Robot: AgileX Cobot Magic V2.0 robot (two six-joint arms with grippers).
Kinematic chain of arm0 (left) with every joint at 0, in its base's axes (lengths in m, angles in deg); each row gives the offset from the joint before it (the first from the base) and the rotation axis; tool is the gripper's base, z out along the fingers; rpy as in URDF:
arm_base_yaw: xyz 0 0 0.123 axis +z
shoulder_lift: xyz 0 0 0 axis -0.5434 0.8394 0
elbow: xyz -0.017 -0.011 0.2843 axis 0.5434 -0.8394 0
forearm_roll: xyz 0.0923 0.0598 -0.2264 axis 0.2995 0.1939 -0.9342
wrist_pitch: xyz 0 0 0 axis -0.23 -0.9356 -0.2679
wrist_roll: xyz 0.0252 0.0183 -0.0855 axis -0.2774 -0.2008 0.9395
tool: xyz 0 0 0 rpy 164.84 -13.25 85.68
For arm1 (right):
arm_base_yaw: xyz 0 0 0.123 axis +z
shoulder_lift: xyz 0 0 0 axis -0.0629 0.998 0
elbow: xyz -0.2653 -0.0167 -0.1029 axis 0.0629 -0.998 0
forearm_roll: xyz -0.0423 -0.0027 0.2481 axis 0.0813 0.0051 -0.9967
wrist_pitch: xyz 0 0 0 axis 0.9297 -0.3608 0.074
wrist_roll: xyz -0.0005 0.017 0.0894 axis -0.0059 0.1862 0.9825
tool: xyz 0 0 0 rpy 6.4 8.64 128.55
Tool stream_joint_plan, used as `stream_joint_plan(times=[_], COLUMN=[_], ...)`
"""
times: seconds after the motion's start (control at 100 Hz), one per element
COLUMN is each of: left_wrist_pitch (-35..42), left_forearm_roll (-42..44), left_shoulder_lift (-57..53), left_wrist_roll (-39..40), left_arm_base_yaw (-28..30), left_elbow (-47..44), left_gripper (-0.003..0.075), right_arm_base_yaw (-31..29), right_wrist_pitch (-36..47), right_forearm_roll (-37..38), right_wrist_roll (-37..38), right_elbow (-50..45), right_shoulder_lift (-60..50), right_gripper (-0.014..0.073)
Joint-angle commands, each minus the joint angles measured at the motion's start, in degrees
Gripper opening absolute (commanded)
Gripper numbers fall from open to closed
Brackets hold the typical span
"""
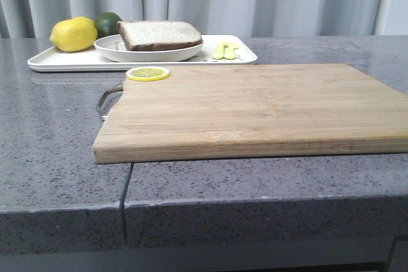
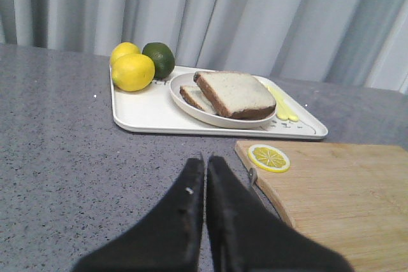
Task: Place bread and move sandwich to tray
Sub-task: 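Release the plate and withdraw the left gripper from the tray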
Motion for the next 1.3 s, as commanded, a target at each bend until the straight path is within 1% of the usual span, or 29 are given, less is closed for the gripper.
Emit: stream_joint_plan(times=[0.0, 0.16, 0.71, 0.87, 0.92, 1.02, 1.08, 1.12, 1.19, 1.23, 1.29], left_wrist_pitch=[3.7, 1.7, 1.7, 1.9, 3.1, 9.5, 13.5, 16.2, 20.5, 22.7, 24.3], left_forearm_roll=[-1.6, -1.4, -1.4, -1.2, 0.9, 9.5, 12.9, 17.3, 27.6, 33.9, 39.4], left_shoulder_lift=[-1.7, -2.2, -2.2, -2.2, -2.2, -3.3, -4.8, -6.2, -8.7, -9.9, -11.9], left_wrist_roll=[-0.2, -0.2, -0.2, -0.2, -0.2, 0.5, 3.8, 6.0, 12.8, 18.4, 26.4], left_arm_base_yaw=[-0.4, -0.4, -0.4, -0.4, -0.4, -0.4, -0.4, -0.4, -0.4, -0.4, -0.4], left_elbow=[0.4, -0.4, -0.5, -2.6, -3.7, -6.1, -7.6, -8.5, -10.3, -11.6, -13.5], left_gripper=[-0.0020, -0.0020, -0.0020, -0.0020, -0.0020, -0.0020, -0.0020, -0.0020, -0.0020, -0.0020, -0.0020], right_arm_base_yaw=[-0.2, -0.2, -0.2, -0.2, -0.2, -0.2, -0.2, -0.2, -0.2, -0.2, -0.2], right_wrist_pitch=[4.7, 4.9, 4.9, 4.9, 4.9, 4.9, 4.9, 4.9, 4.9, 4.9, 4.9], right_forearm_roll=[0.1, 0.0, 0.0, 0.0, 0.0, 0.0, 0.0, 0.0, 0.0, 0.0, 0.0], right_wrist_roll=[-0.8, -0.8, -0.8, -0.8, -0.8, -0.8, -0.8, -0.8, -0.8, -0.8, -0.8], right_elbow=[0.8, 0.6, 0.6, 0.6, 0.6, 0.6, 0.6, 0.6, 0.6, 0.6, 0.6], right_shoulder_lift=[-0.9, -1.6, -1.6, -1.6, -1.6, -1.6, -1.6, -1.6, -1.6, -1.6, -1.6], right_gripper=[-0.0067, -0.0067, -0.0067, -0.0067, -0.0067, -0.0067, -0.0067, -0.0067, -0.0067, -0.0067, -0.0067])
